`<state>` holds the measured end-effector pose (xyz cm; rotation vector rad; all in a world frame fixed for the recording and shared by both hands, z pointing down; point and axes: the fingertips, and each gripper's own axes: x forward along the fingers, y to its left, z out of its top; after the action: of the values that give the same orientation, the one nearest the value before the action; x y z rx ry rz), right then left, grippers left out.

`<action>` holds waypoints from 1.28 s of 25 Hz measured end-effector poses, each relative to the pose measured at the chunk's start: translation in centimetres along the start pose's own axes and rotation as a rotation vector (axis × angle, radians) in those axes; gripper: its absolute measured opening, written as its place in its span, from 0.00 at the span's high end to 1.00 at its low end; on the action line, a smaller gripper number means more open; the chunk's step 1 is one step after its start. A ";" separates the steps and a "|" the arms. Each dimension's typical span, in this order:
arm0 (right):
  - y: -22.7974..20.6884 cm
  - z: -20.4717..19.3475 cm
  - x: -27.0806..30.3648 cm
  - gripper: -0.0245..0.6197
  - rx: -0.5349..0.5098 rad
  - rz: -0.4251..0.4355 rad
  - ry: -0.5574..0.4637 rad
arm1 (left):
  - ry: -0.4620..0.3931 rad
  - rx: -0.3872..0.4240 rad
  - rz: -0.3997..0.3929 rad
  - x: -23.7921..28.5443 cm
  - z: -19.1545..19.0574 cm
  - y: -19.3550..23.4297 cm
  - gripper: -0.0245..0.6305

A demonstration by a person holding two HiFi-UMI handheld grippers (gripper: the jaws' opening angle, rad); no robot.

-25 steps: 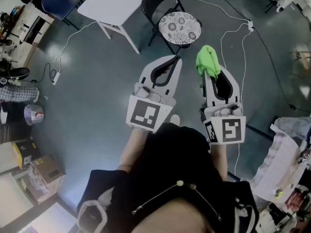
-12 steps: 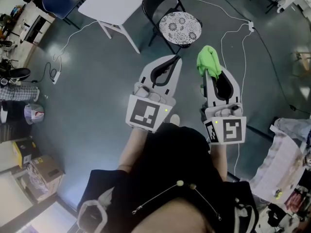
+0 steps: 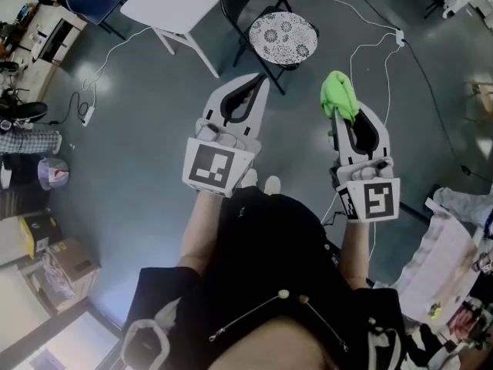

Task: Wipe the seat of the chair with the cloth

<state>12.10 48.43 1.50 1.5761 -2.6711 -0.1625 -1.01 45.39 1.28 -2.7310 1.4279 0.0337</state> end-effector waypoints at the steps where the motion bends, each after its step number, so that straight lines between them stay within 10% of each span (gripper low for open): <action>1: -0.4 -0.2 -0.1 0.82 0.001 0.007 -0.002 | -0.003 0.004 0.005 -0.1 -0.1 0.1 0.95; 16: -7.3 -3.7 7.0 0.81 -0.047 -0.038 0.042 | -0.038 -0.055 0.022 6.6 -3.2 6.4 0.95; 32: -16.2 -6.6 31.6 0.81 -0.128 -0.070 0.128 | -0.048 -0.055 -0.010 25.3 -5.3 23.5 0.95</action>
<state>11.47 12.60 5.62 1.5854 -2.4590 -0.2226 -5.90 10.89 4.38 -2.7608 1.4217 0.1401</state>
